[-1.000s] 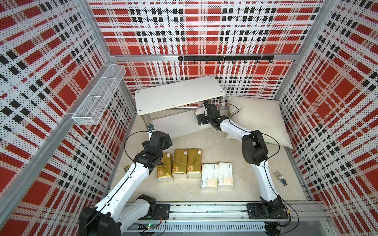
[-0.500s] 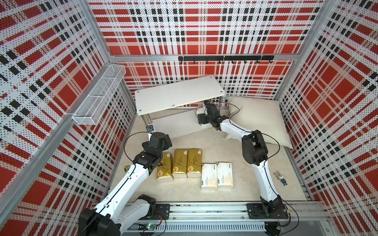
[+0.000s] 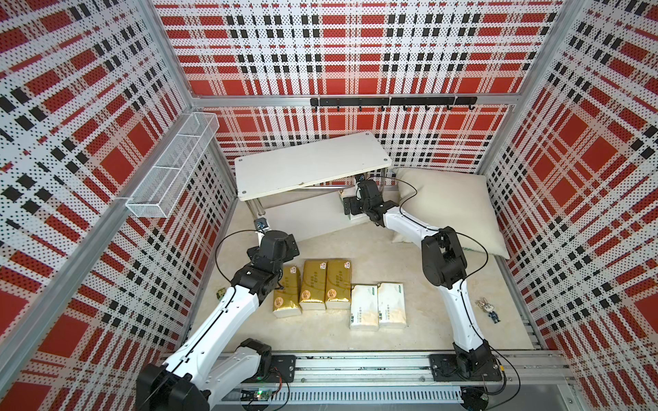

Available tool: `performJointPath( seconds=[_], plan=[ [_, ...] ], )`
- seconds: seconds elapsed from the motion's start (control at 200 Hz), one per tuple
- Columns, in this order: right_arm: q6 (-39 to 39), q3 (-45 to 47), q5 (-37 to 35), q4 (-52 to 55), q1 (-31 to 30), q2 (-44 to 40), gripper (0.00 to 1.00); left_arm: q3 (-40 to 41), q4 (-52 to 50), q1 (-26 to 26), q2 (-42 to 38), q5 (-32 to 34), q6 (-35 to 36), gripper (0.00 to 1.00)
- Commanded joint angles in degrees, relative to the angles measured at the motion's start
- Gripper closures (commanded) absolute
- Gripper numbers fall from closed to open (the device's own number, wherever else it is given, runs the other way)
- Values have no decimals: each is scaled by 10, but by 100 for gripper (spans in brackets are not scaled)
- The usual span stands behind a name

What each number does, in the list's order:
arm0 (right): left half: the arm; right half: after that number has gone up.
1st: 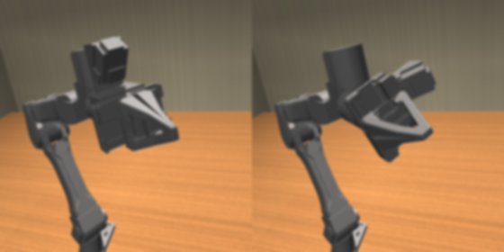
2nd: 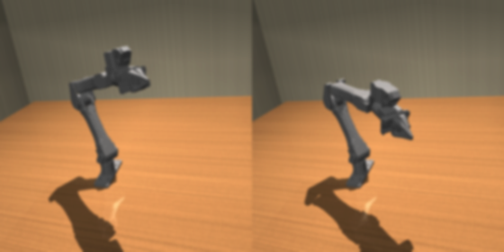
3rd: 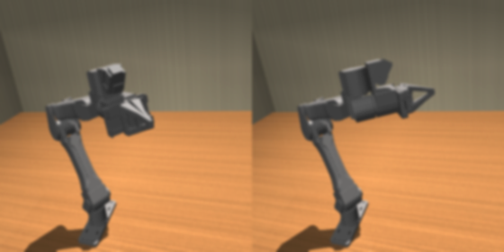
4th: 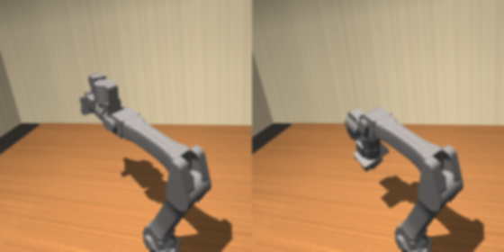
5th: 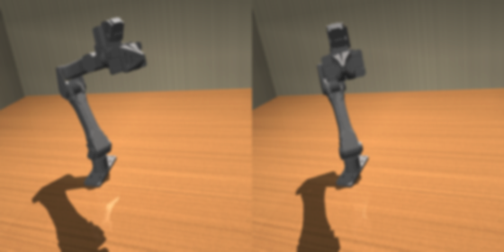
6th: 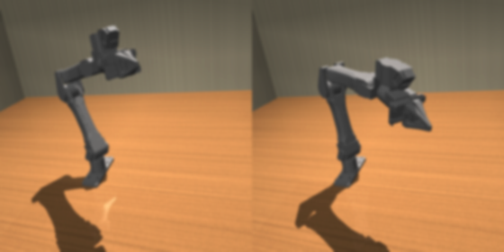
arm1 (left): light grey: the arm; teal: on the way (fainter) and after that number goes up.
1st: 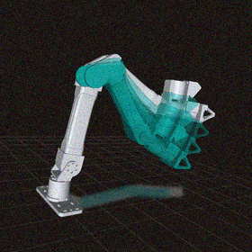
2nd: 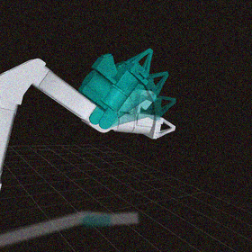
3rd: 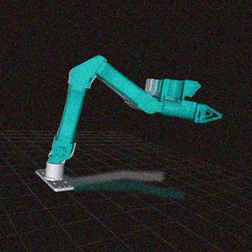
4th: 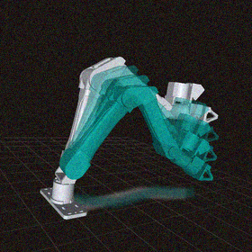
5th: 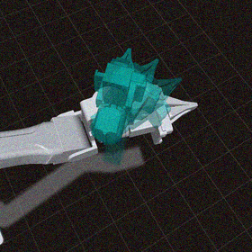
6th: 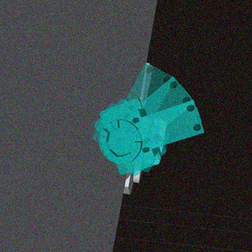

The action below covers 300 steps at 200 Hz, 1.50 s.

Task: Place the tissue boxes on the shelf by color
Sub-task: Place a box of tissues on the shelf.

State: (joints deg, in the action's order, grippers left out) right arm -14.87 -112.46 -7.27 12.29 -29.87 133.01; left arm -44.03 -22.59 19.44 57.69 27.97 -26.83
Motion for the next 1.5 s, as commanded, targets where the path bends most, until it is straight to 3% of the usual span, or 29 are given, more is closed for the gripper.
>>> performJointPath(
  seconds=[0.0, 0.24, 0.651, 1.498],
  plan=[
    [2, 14, -23, -12, 2, -45, 0, 6, -6, 1, -10, 5, -3, 1],
    [5, 38, -33, -10, -3, -70, 0, 9, -5, 1, -15, 0, -4, 2],
    [-5, 160, -43, -50, -15, -165, 0, 6, 1, 4, -10, -3, -5, 1],
    [-28, 355, -49, 24, -25, -354, 0, -10, 18, 14, 35, 0, 5, 2]
  ],
)
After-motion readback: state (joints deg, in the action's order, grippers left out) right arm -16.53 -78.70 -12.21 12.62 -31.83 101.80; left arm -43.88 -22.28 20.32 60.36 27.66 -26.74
